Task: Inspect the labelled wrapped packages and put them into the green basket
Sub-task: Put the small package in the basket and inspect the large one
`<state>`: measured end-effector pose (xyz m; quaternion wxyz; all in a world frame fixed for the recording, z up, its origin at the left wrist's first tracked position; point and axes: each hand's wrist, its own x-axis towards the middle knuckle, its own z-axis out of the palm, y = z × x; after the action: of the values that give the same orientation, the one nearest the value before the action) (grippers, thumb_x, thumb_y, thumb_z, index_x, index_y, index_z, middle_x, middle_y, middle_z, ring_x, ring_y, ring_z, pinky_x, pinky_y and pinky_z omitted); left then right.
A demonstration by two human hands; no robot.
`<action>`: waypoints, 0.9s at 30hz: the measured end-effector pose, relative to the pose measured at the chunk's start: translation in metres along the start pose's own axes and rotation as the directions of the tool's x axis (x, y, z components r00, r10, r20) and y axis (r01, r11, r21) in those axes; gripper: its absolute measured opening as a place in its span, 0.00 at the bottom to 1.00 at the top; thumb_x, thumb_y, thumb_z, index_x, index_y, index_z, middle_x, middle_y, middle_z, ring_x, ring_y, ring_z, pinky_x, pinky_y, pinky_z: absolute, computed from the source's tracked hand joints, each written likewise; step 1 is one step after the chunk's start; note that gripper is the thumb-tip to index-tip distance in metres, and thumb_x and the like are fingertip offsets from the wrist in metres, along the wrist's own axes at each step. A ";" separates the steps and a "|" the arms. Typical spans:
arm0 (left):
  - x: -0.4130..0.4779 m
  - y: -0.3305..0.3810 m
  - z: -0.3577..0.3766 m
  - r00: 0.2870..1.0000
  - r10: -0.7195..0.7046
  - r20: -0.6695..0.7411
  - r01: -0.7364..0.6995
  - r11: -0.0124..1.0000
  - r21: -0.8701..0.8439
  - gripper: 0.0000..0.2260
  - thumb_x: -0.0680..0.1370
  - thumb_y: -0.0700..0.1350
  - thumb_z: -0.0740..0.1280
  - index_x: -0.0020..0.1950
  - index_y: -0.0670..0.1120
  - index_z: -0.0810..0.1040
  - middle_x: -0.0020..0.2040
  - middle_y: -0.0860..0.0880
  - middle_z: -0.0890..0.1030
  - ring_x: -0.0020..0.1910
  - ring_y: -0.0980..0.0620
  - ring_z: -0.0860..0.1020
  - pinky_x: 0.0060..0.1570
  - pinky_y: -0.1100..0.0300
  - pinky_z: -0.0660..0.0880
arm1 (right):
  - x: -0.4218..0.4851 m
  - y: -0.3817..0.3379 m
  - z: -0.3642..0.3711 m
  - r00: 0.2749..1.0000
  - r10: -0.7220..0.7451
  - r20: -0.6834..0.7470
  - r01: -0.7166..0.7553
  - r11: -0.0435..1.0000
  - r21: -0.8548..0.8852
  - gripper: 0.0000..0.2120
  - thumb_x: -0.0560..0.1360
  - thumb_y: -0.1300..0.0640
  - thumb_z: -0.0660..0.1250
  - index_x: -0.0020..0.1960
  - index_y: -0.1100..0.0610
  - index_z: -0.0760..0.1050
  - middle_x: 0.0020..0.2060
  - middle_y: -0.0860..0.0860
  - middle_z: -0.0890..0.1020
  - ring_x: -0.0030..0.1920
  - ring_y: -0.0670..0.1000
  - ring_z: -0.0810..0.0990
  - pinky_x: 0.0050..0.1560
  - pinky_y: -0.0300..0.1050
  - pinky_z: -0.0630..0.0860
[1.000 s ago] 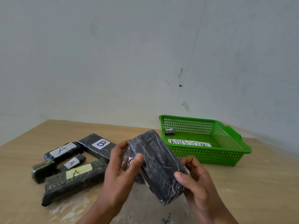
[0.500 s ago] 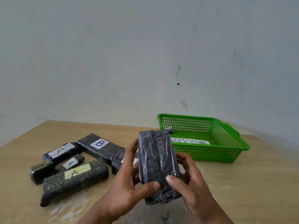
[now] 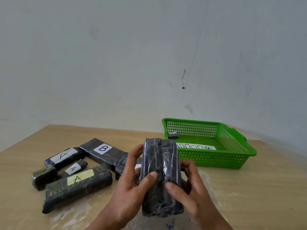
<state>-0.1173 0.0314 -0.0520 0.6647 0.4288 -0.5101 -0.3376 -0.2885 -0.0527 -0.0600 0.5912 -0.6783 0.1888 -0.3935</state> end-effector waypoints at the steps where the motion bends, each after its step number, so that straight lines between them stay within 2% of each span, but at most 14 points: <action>1: 0.000 -0.001 0.000 1.000 0.004 -0.011 -0.004 1.000 0.014 0.30 0.76 0.45 0.70 0.74 0.62 0.65 0.62 0.57 0.84 0.58 0.43 0.85 0.55 0.47 0.83 | 0.001 0.001 0.002 1.000 0.000 -0.008 0.000 1.000 -0.009 0.24 0.71 0.51 0.77 0.62 0.52 0.71 0.57 0.52 0.83 0.56 0.61 0.86 0.51 0.54 0.85; 5: 0.000 -0.003 0.000 1.000 0.000 -0.029 0.001 0.999 0.041 0.29 0.75 0.45 0.70 0.72 0.63 0.67 0.63 0.58 0.83 0.58 0.44 0.85 0.56 0.45 0.83 | 0.006 0.005 0.005 0.994 -0.013 -0.109 0.008 0.999 -0.050 0.20 0.70 0.48 0.76 0.57 0.50 0.73 0.55 0.56 0.83 0.53 0.62 0.86 0.51 0.57 0.84; 8: 0.000 -0.004 0.000 0.999 0.000 -0.051 0.001 1.000 0.020 0.31 0.70 0.51 0.73 0.71 0.61 0.69 0.63 0.58 0.82 0.58 0.43 0.85 0.56 0.45 0.83 | 0.006 0.007 0.006 0.993 -0.017 -0.113 0.010 0.998 -0.061 0.21 0.70 0.48 0.77 0.57 0.51 0.73 0.55 0.57 0.83 0.52 0.63 0.86 0.53 0.65 0.84; 11: 0.001 -0.005 0.000 0.993 -0.011 -0.114 0.014 1.000 0.026 0.28 0.70 0.53 0.73 0.69 0.61 0.71 0.63 0.58 0.82 0.56 0.42 0.85 0.55 0.40 0.83 | 0.005 0.007 0.008 0.995 -0.013 -0.101 0.007 0.999 -0.054 0.23 0.70 0.47 0.77 0.59 0.53 0.72 0.56 0.57 0.82 0.53 0.65 0.85 0.54 0.70 0.82; 15: 0.002 -0.006 0.000 0.994 -0.017 -0.108 0.026 0.996 0.083 0.24 0.74 0.44 0.71 0.67 0.61 0.71 0.62 0.57 0.82 0.56 0.44 0.86 0.54 0.42 0.84 | 0.006 0.009 0.012 0.988 0.029 -0.149 -0.030 1.000 -0.005 0.27 0.69 0.41 0.78 0.57 0.55 0.73 0.54 0.58 0.82 0.52 0.67 0.85 0.55 0.73 0.80; 18: 0.002 -0.006 0.001 0.995 -0.024 -0.093 0.034 0.995 0.099 0.24 0.74 0.43 0.70 0.67 0.61 0.72 0.62 0.58 0.82 0.56 0.44 0.85 0.54 0.43 0.84 | 0.008 0.010 0.015 0.976 0.018 -0.217 -0.033 0.997 -0.067 0.23 0.68 0.39 0.76 0.53 0.51 0.74 0.51 0.56 0.83 0.50 0.65 0.86 0.51 0.72 0.82; 21: 0.003 -0.005 0.002 0.995 -0.042 -0.090 0.050 0.995 0.092 0.23 0.74 0.44 0.70 0.65 0.63 0.73 0.60 0.59 0.83 0.55 0.45 0.86 0.54 0.43 0.84 | 0.008 0.012 0.015 0.975 0.008 -0.222 -0.031 0.994 -0.102 0.22 0.68 0.38 0.76 0.54 0.48 0.74 0.52 0.54 0.84 0.49 0.61 0.87 0.50 0.68 0.84; 25: 0.002 -0.004 0.002 0.996 -0.077 -0.050 0.081 0.991 0.105 0.24 0.74 0.44 0.72 0.67 0.62 0.74 0.60 0.53 0.85 0.56 0.44 0.86 0.55 0.41 0.83 | 0.008 0.006 0.009 0.989 0.010 -0.147 -0.019 0.998 -0.060 0.32 0.69 0.38 0.76 0.70 0.41 0.71 0.62 0.47 0.83 0.58 0.54 0.87 0.56 0.58 0.84; 27: 0.000 -0.005 0.002 0.996 -0.089 0.008 0.087 0.984 0.153 0.25 0.73 0.48 0.75 0.68 0.61 0.75 0.60 0.49 0.86 0.56 0.44 0.86 0.56 0.41 0.82 | 0.009 0.001 0.006 0.991 0.036 -0.130 -0.036 0.999 -0.001 0.32 0.71 0.44 0.77 0.72 0.42 0.71 0.62 0.49 0.85 0.61 0.53 0.86 0.62 0.57 0.81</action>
<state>-0.1195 0.0287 -0.0559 0.6106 0.4980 -0.5199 -0.3299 -0.2781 -0.0558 -0.0577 0.5836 -0.6485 0.2398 -0.4258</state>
